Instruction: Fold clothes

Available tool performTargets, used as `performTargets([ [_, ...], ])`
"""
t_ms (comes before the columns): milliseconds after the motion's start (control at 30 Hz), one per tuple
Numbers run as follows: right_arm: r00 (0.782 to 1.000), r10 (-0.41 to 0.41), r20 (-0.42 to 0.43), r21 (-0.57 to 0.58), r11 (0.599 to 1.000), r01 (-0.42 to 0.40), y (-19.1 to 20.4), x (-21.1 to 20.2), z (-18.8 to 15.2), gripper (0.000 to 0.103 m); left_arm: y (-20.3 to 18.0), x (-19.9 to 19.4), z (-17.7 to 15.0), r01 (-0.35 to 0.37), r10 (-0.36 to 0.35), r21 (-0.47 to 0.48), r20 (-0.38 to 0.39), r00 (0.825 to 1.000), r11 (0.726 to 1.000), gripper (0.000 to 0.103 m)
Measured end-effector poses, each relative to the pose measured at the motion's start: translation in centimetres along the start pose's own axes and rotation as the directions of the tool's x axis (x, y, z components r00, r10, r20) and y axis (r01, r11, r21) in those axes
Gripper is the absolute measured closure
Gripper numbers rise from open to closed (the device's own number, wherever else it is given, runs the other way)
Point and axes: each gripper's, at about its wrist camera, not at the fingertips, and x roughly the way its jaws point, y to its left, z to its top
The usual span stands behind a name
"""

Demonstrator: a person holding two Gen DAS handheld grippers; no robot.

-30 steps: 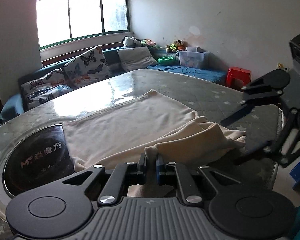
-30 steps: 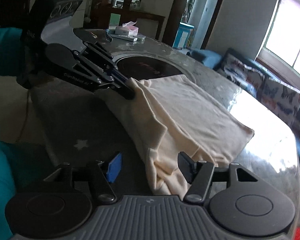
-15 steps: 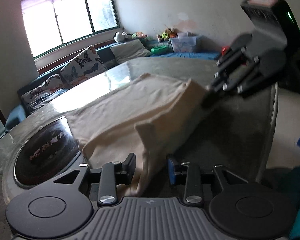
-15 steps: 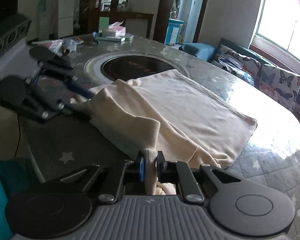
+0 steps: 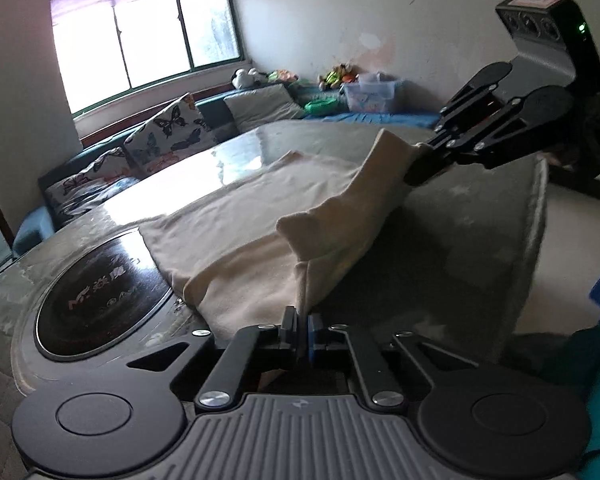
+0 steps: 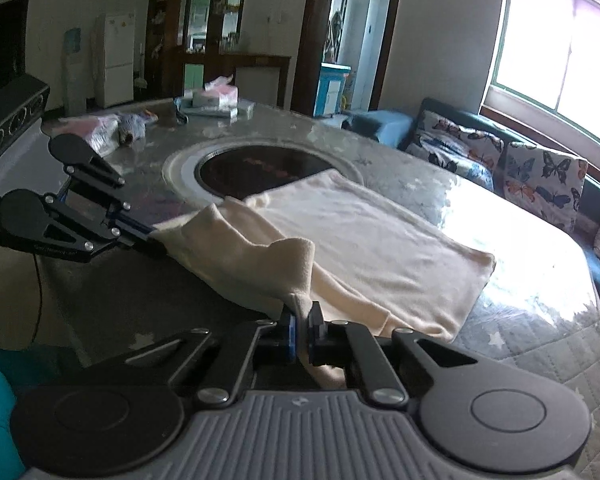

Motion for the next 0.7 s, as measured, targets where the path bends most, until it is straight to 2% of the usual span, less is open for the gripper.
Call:
performTargets([
  [133, 0.999, 0.038, 0.023, -0.010, 0.999, -0.038, 0.6, -3.3, 0.2, 0.099, -1.0, -3.1, 0.3, 0.048, -0.048, 0.006, 0.024, 0.999, 0.999, 0.098],
  [267, 0.997, 0.080, 0.016, -0.026, 0.997, -0.079, 1.8, -6.9, 0.1, 0.099, -1.6, -6.8, 0.5, 0.097, -0.094, -0.041, 0.069, 0.993, 0.994, 0.098],
  [367, 0.996, 0.085, 0.005, -0.028, 0.996, -0.085, 2.6, -8.7, 0.3, 0.099, -1.3, -7.9, 1.0, 0.105, -0.098, -0.071, 0.096, 0.991, 0.992, 0.098],
  [500, 0.997, 0.073, 0.011, -0.023, 0.997, -0.072, 2.5, -8.9, 1.2, 0.099, 0.0, -6.7, 2.6, 0.073, -0.063, -0.082, 0.120, 0.991, 0.994, 0.098],
  [700, 0.999, 0.033, 0.010, 0.024, 0.999, -0.033, -0.8, -5.8, 2.8, 0.099, 3.3, -2.3, 5.0, 0.022, -0.011, -0.097, 0.116, 0.993, 0.995, 0.098],
])
